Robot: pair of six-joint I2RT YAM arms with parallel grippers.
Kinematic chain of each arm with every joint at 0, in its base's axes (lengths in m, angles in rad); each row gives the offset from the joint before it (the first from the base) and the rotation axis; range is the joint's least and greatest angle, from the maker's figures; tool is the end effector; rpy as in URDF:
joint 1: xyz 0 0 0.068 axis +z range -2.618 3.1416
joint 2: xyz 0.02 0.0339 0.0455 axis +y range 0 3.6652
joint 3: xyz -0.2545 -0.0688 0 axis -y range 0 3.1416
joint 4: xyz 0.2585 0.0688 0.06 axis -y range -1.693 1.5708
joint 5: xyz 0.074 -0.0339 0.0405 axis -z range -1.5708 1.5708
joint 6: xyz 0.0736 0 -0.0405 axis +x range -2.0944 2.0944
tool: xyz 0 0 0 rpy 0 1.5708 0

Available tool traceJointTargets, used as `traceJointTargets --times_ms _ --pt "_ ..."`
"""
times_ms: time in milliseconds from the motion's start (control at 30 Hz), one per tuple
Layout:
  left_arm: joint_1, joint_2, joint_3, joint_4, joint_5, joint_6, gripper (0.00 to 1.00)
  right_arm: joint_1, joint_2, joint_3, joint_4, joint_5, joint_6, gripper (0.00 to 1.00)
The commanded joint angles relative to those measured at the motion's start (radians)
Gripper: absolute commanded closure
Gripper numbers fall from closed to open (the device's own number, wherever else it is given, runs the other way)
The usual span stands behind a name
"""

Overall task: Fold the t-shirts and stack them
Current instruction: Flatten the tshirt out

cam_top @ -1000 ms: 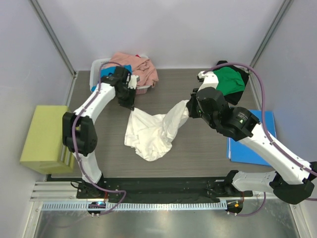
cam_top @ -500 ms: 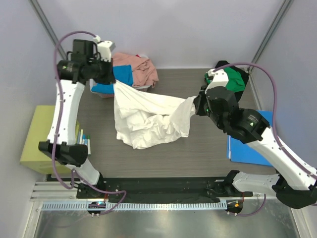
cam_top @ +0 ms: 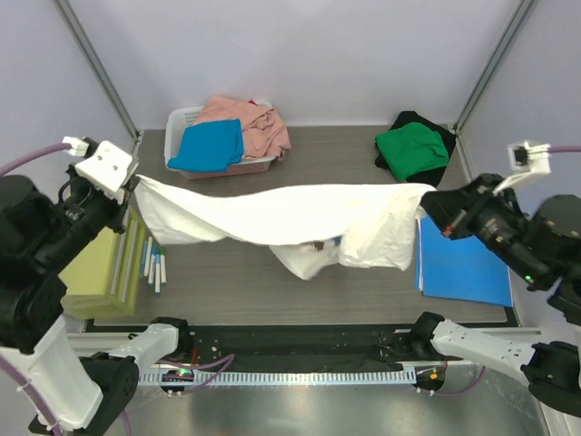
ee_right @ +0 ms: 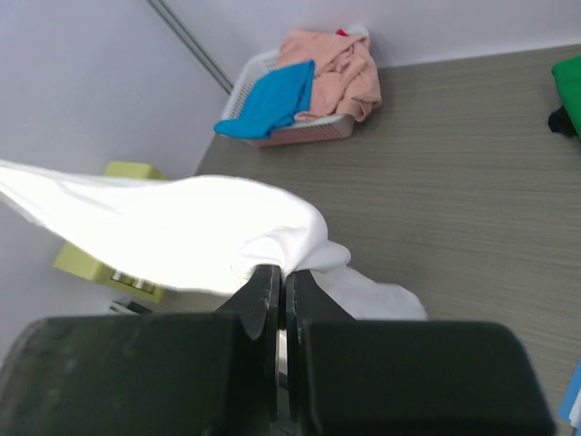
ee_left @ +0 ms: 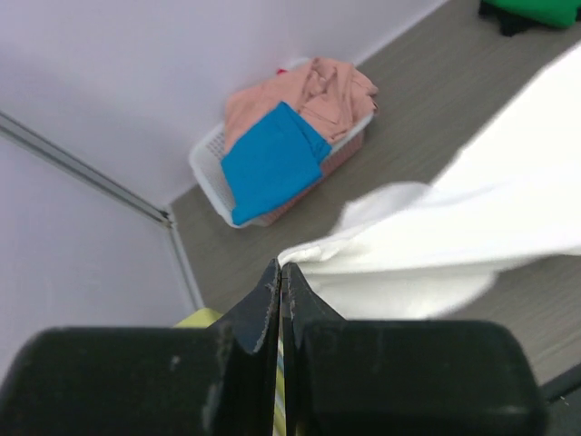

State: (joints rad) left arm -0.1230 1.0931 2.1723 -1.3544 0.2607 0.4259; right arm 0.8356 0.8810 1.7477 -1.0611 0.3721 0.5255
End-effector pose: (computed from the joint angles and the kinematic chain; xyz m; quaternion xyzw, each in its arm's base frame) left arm 0.1086 -0.0325 0.5563 0.2898 0.7398 -0.0122 0.6071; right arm 0.1000 0.0707 0.5181 -0.0011 0.7681 0.2817 0.5750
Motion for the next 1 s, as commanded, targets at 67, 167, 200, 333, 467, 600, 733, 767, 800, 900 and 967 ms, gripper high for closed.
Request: traceJointTargets --times_ms 67,167,200,333,467,600,733,767,800,900,967 --pt "0.000 -0.007 -0.023 -0.218 -0.118 0.080 1.00 -0.003 -0.037 0.055 -0.124 -0.010 0.057 0.99" --pt "0.000 -0.027 -0.183 -0.155 -0.127 0.088 1.00 -0.003 -0.040 -0.003 -0.119 0.075 0.056 0.99" --pt "-0.001 -0.025 -0.233 -0.131 -0.126 0.086 1.00 -0.003 -0.033 -0.025 -0.108 0.091 0.051 0.99" --pt "-0.001 0.002 -0.484 0.018 -0.112 0.085 1.00 -0.003 0.010 -0.163 -0.022 0.188 0.036 0.99" --pt "0.000 0.109 -0.684 0.194 -0.086 0.077 1.00 -0.010 0.097 -0.340 0.165 0.270 -0.008 0.99" --pt "0.000 0.349 -0.732 0.310 -0.101 0.077 1.00 -0.185 0.235 -0.482 0.360 0.094 -0.045 0.99" --pt "0.000 0.568 -0.666 0.363 -0.136 0.074 1.00 -0.409 0.367 -0.629 0.548 -0.084 -0.012 0.99" --pt "0.000 0.600 -0.637 0.383 -0.146 0.073 1.00 -0.437 0.415 -0.642 0.616 -0.090 -0.016 0.99" --pt "0.000 0.661 -0.625 0.396 -0.155 0.068 1.00 -0.460 0.443 -0.648 0.644 -0.084 -0.025 0.99" --pt "0.000 0.731 -0.577 0.442 -0.196 0.051 1.00 -0.471 0.550 -0.622 0.696 -0.035 -0.056 0.99" --pt "0.000 0.769 -0.557 0.477 -0.230 0.033 0.96 -0.480 0.599 -0.585 0.708 -0.042 -0.058 0.99"
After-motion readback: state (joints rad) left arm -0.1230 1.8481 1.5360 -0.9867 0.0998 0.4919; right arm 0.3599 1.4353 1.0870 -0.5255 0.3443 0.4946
